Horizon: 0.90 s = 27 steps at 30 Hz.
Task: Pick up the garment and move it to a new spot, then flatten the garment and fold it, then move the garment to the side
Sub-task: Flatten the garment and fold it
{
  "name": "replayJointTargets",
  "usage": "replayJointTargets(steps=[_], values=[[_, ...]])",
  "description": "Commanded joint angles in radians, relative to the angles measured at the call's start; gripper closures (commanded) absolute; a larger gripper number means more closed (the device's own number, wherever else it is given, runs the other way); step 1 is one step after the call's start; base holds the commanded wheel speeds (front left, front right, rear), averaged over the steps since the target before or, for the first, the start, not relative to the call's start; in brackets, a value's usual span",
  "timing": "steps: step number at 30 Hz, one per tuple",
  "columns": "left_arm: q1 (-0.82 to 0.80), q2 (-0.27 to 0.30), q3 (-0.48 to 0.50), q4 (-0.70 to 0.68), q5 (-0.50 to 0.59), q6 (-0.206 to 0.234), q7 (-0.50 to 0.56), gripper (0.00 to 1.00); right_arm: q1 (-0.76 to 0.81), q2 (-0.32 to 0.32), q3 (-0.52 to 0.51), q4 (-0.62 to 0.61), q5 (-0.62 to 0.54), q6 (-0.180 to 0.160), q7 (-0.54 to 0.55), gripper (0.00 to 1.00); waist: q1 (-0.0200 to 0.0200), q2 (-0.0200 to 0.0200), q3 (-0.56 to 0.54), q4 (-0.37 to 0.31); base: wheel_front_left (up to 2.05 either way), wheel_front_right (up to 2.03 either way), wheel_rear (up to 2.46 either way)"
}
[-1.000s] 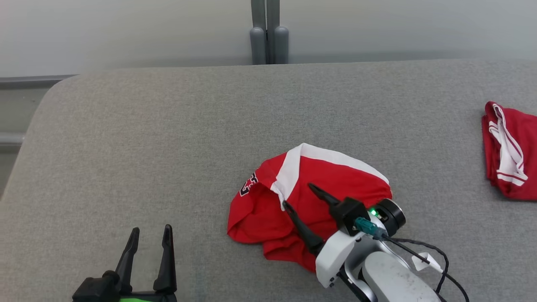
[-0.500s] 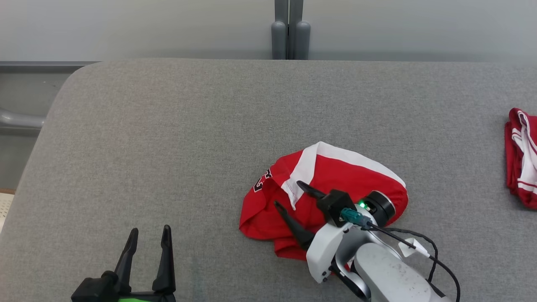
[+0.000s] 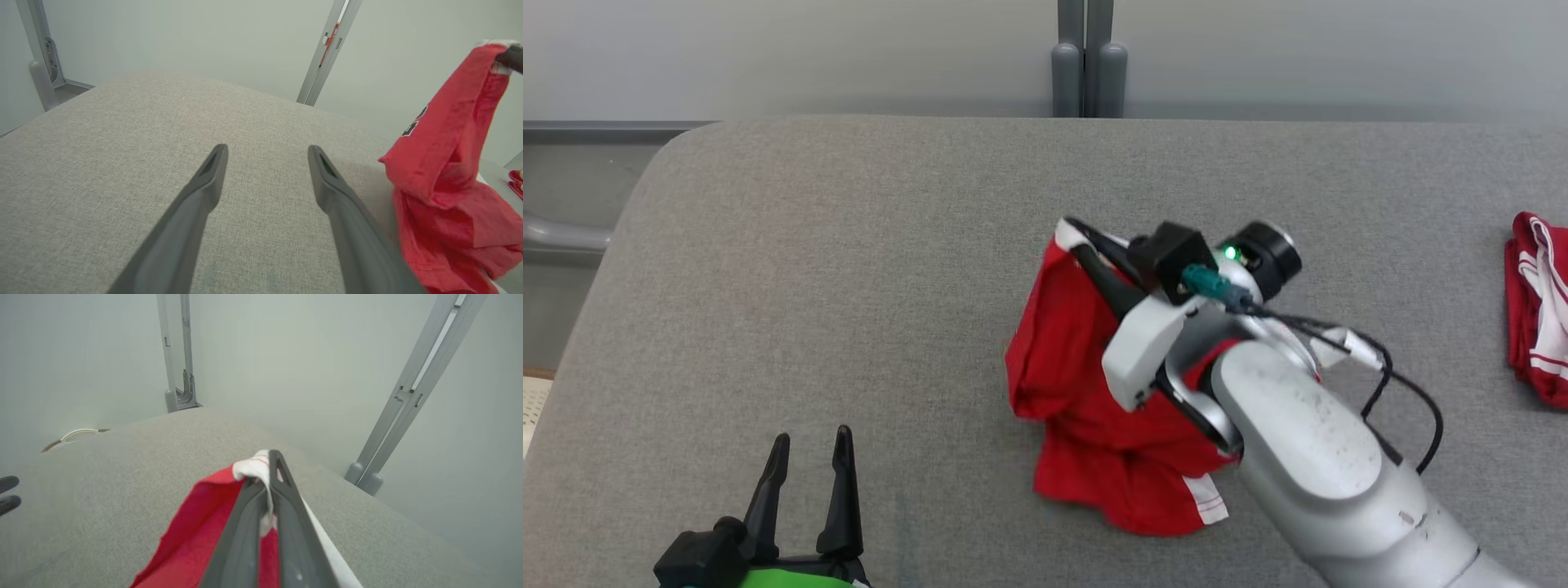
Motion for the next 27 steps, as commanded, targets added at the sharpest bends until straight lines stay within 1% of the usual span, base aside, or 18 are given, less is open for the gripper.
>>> replayJointTargets(steps=[1,3,5,7,10,13,17,21,25,27], values=[[-0.017,0.001,-0.002,0.002,-0.009,0.004,0.000,0.00,-0.043,0.000,0.000,-0.025,0.031,0.000,0.016,1.00,0.0000,0.0000,-0.008,0.006,0.00,0.00,0.00],[-0.019,0.001,-0.009,0.005,-0.019,0.008,0.000,0.00,-0.127,-0.001,0.002,-0.053,0.046,-0.001,0.053,1.00,0.0000,0.0000,-0.017,0.014,0.00,0.00,0.00],[-0.017,0.001,-0.017,0.006,-0.028,0.011,0.000,0.00,-0.192,0.000,0.008,-0.067,0.105,0.000,0.085,1.00,0.0000,0.0000,-0.023,0.023,0.00,0.00,0.00],[-0.014,0.001,-0.024,0.008,-0.037,0.018,0.000,0.00,-0.267,-0.003,0.021,-0.068,0.133,0.000,0.111,1.00,0.0000,0.0000,-0.030,0.032,0.00,0.00,0.00],[-0.011,0.001,-0.026,0.003,-0.050,0.029,0.000,0.00,-0.340,-0.007,0.028,-0.053,0.196,0.000,0.141,1.00,0.0000,0.0000,-0.038,0.047,0.00,0.00,0.00],[0.002,0.002,-0.027,-0.005,-0.068,0.043,0.000,0.00,-0.370,-0.010,0.004,-0.056,0.253,0.000,0.141,1.00,0.0000,0.0000,-0.051,0.060,0.00,0.00,0.00],[0.020,0.001,-0.021,-0.014,-0.071,0.054,0.000,0.00,-0.336,-0.008,-0.026,-0.094,0.291,0.000,0.126,1.00,0.0000,0.0000,-0.053,0.054,0.00,0.00,0.00],[0.027,0.001,-0.012,-0.014,-0.049,0.046,0.000,0.00,-0.270,-0.017,-0.012,-0.174,0.349,0.000,0.129,1.00,0.0000,0.0000,-0.048,0.030,0.00,0.00,0.00],[0.022,0.001,0.003,-0.020,-0.040,0.049,0.000,0.00,-0.133,-0.104,-0.018,-0.291,0.388,0.000,0.171,1.00,0.0000,0.0000,-0.046,0.006,0.00,0.00,0.00],[0.025,0.001,0.010,-0.023,-0.029,0.046,0.000,0.00,-0.045,-0.161,-0.034,-0.358,0.401,0.000,0.195,1.00,0.0000,0.0000,-0.042,-0.013,0.00,0.00,0.00]])
